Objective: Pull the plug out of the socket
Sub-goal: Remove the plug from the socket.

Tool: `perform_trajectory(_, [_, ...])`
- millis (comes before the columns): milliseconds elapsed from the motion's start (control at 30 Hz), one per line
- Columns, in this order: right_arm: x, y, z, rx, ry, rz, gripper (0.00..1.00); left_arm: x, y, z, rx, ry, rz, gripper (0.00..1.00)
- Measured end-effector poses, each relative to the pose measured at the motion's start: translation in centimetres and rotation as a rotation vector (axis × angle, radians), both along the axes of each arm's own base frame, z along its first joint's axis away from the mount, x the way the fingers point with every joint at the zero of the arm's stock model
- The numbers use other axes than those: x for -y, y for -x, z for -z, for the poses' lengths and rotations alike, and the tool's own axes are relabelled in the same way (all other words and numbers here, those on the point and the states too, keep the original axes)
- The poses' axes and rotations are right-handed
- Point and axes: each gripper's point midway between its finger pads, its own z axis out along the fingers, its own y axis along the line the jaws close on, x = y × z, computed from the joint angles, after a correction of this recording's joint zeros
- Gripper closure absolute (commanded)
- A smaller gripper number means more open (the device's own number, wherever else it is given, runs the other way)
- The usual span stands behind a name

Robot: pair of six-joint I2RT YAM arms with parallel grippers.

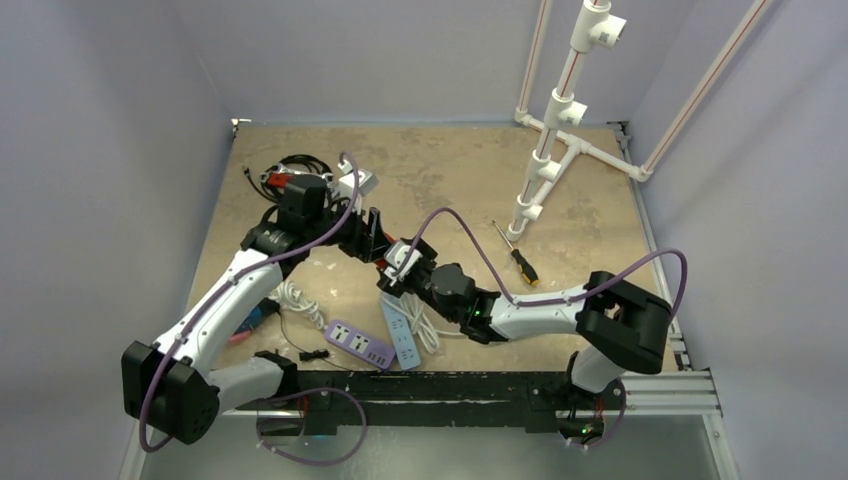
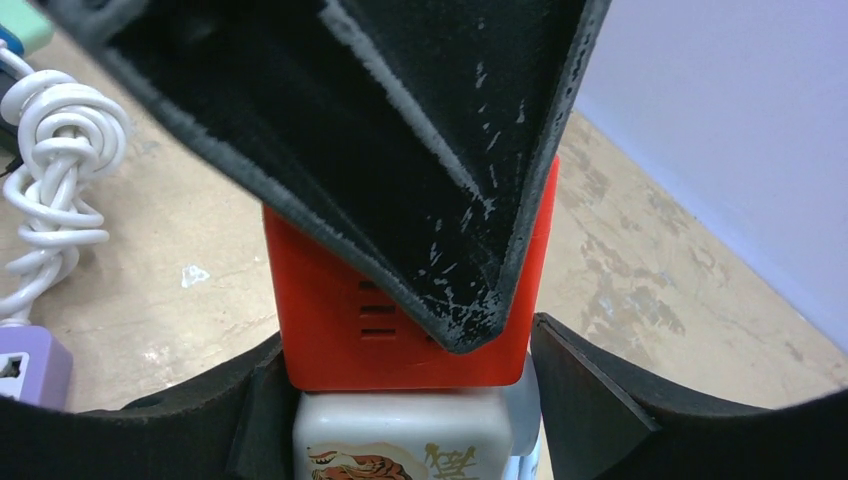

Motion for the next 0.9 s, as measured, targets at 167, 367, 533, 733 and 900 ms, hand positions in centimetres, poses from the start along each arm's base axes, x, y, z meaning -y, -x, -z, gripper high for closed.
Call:
perform_trajectory(167, [-0.4, -0.2, 0.4, -0.023, 0.011, 0.01, 1.0, -0.9, 0.5, 0.1, 0.063, -0.011, -0.037, 1.0])
perform_trajectory(367, [-0.4, 0.1, 0.3, -0.018, 0.002, 0.003, 1.0, -1.2, -0.3, 0.4, -0.021, 0.021, -0.048, 1.0])
perform_trajectory(533, [0.1, 0.8, 0.2, -0.01, -0.016, -0.008, 1.0, -1.5, -0.8, 1.0, -0.181, 0.116, -0.029, 1.0])
perform_trajectory(733, [1.8, 1.5, 4.1, -0.067, 0.108, 0.029, 1.0, -5.9, -6.6, -1.3, 0.011, 0.099, -0.224, 1.0])
perform_trajectory(900, [2.5, 1.4, 5.4, -0.091, 0.148, 0.063, 1.0, -5.4, -6.6, -3.7, 0.161, 0.065, -0.222, 1.0])
